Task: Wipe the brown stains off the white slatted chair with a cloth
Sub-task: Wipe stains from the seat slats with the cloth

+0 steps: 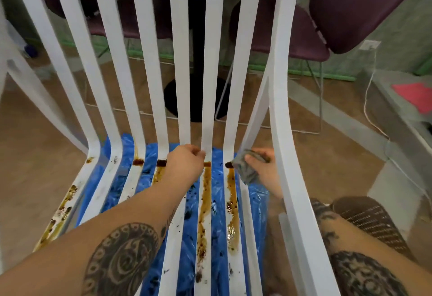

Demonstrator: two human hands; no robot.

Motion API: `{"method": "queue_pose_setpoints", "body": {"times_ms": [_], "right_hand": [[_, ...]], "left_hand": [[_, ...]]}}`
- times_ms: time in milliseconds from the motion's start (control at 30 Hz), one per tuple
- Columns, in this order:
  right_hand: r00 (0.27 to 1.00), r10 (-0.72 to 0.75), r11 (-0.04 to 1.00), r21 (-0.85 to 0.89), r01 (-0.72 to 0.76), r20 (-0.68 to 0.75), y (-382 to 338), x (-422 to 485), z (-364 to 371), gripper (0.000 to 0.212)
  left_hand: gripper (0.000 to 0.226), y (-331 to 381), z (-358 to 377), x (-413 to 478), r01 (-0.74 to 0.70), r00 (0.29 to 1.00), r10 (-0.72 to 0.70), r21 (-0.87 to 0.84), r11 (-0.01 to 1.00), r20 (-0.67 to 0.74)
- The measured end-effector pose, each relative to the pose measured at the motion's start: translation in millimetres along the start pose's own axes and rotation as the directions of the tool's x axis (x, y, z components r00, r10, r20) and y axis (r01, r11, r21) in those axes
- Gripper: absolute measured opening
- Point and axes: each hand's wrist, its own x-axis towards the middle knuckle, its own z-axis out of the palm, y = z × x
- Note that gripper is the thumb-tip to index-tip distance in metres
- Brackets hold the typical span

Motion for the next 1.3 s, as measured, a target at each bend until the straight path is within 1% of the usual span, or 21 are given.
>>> {"method": "queue_pose_setpoints", "body": {"times_ms": [67,100,167,233,333,367,433,500,567,600,667,700,800,867,967,1067,1100,1133,1167,1233,1300], "right_hand": [[0.998,-0.053,0.994,-0.096,0.055,0.024,-1.2,6.9,17.6,0.022],[0.996,-0.088,0.985,-0.146,0.089,0.012,-0.2,10.5,24.0,0.025],[0.985,-0.172,0.943,-0.286,0.17,0.018,2.6,18.7,32.0,0.022],[0.978,-0.209,0.911,-0.363,0.197,0.005,6.5,28.4,36.9,0.024],[0.98,-0.197,0.908,-0.373,0.188,0.015,4.4,35.5,41.9,0.032],[0.984,-0.174,0.907,-0.383,0.174,0.036,2.7,34.7,41.5,0.035],[0.995,-0.071,0.893,-0.438,0.098,0.076,2.6,41.5,38.3,0.038],[0.987,0.093,0.919,-0.393,-0.035,0.13,-1.4,45.8,30.5,0.028],[0.977,0.158,0.922,-0.376,-0.093,0.145,-6.9,51.3,22.1,0.023],[0.984,0.132,0.939,-0.334,-0.085,0.121,-7.6,53.3,19.2,0.023],[0.997,0.051,0.973,-0.228,-0.038,0.05,-8.9,52.4,19.6,0.03],[0.999,0.02,0.973,-0.228,-0.012,0.035,-8.3,48.3,22.4,0.032],[0.996,-0.065,0.944,-0.321,0.079,0.055,4.3,35.8,34.2,0.031],[0.994,-0.085,0.93,-0.353,0.102,0.063,10.0,30.3,38.5,0.027],[0.995,-0.066,0.907,-0.412,0.089,0.068,14.2,23.5,35.4,0.028],[0.988,0.017,0.874,-0.482,0.061,0.156,14.5,21.0,29.5,0.025],[0.984,0.024,0.853,-0.517,0.073,0.178,11.9,19.7,27.2,0.023],[0.985,0.003,0.837,-0.539,0.092,0.173,8.8,19.0,25.4,0.02],[0.99,-0.045,0.835,-0.539,0.11,0.131,6.0,19.2,23.8,0.018],[0.992,-0.12,0.885,-0.45,0.118,0.024,0.1,17.7,21.8,0.019],[0.989,-0.145,0.921,-0.361,0.144,0.025,-2.3,12.4,27.1,0.021]], "left_hand": [[0.039,0.6,4.7,11.9,0.001,1.0,-0.001,0.02,1.0,0.009],[0.039,0.9,6.5,16.6,0.003,1.0,-0.004,0.029,1.0,0.019],[0.04,1.8,10.5,24.3,0.03,0.998,-0.032,0.049,0.998,0.045],[0.042,1.9,12.9,29.8,0.063,0.996,-0.066,0.058,0.996,0.053],[0.043,-1.2,12.8,38.1,0.089,0.994,-0.093,0.096,0.991,0.048],[0.043,-2.1,12.6,38.8,0.099,0.993,-0.104,0.094,0.991,0.051],[0.044,-4.2,13.1,38.8,0.105,0.993,-0.109,0.08,0.991,0.053],[0.044,-5.3,15.2,36.7,0.098,0.993,-0.103,0.076,0.992,0.06],[0.042,-5.5,14.9,36.1,0.095,0.993,-0.1,0.082,0.992,0.062],[0.04,-5.8,13.7,35.6,0.098,0.993,-0.103,0.084,0.992,0.062],[0.036,-6.5,12.1,36.0,0.082,0.994,-0.089,0.1,0.992,0.065],[0.035,-7.5,11.6,36.1,0.069,0.995,-0.076,0.106,0.992,0.067],[0.035,-9.3,9.9,32.8,0.052,0.996,-0.059,0.093,0.994,0.073],[0.031,-9.2,9.1,29.6,0.039,0.996,-0.047,0.093,0.995,0.079],[0.031,-8.7,10.5,25.9,0.036,0.995,-0.042,0.066,0.997,0.09],[0.04,-11.1,9.0,23.0,0.035,0.995,-0.042,0.072,0.997,0.089],[0.042,-11.3,8.1,21.8,0.035,0.995,-0.042,0.079,0.996,0.093],[0.043,-11.8,7.0,20.0,0.03,0.995,-0.039,0.089,0.996,0.096],[0.043,-12.1,5.7,18.1,0.024,0.995,-0.033,0.1,0.995,0.092],[0.042,-13.1,2.9,14.1,0.017,0.996,-0.027,0.121,0.993,0.084],[0.042,-15.4,1.1,11.0,-0.004,0.996,-0.008,0.138,0.99,0.087]]}}
